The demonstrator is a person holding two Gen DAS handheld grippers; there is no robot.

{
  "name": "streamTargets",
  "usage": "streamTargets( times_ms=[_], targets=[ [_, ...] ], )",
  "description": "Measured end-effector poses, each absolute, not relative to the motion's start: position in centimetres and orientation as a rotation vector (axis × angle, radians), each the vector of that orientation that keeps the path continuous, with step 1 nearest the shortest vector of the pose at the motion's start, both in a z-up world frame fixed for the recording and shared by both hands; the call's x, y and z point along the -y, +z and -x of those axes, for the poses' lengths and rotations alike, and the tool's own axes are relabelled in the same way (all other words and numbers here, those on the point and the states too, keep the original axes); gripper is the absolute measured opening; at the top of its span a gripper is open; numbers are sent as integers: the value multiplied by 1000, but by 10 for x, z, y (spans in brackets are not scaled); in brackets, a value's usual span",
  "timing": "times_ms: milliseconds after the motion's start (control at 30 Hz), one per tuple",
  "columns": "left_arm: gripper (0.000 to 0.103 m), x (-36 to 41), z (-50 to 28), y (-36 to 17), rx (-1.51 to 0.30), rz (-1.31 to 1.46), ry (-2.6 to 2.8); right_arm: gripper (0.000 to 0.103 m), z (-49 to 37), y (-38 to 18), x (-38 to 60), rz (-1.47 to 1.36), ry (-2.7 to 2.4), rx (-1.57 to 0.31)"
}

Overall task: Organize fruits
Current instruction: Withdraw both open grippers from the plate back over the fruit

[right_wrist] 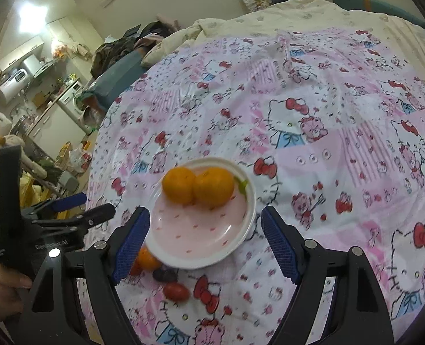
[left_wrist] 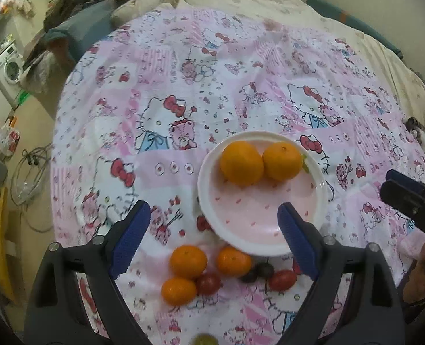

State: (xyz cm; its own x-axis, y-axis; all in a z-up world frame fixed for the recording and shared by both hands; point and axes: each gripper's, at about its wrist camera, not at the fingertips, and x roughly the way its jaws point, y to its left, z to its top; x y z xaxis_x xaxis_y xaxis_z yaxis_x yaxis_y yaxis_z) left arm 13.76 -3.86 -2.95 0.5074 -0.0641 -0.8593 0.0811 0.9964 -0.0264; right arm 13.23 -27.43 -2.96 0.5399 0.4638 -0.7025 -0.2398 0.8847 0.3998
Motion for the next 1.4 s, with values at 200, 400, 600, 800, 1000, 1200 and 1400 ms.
streamTargets(
  times_ms=[200, 400, 600, 800, 1000, 1200, 1400],
  targets=[
    [88, 25, -110, -27, -1048, 13, -77, 82, -110, -34, 270, -278, 436, -928],
    [88, 16, -89, -29, -1059, 57, -66, 82, -93, -41, 268, -296, 437, -950],
    [88, 5, -83, -32, -1045, 115, -42, 82, -84, -54, 265, -318, 434, -989],
    [88, -3, -87, -35, -1040, 142, -13, 82, -89, -69, 254, -279, 422, -1028],
    [88, -6, -86, -40, -1059, 151, -8, 82, -91, -76, 248, -275, 434, -1052],
    [88, -12, -86, -42, -1075, 162, 13, 82, -89, -84, 238, -236, 464, -1086],
    [88, -18, -88, -44, -1086, 179, 33, 82, -85, -94, 228, -206, 504, -1136]
  ],
)
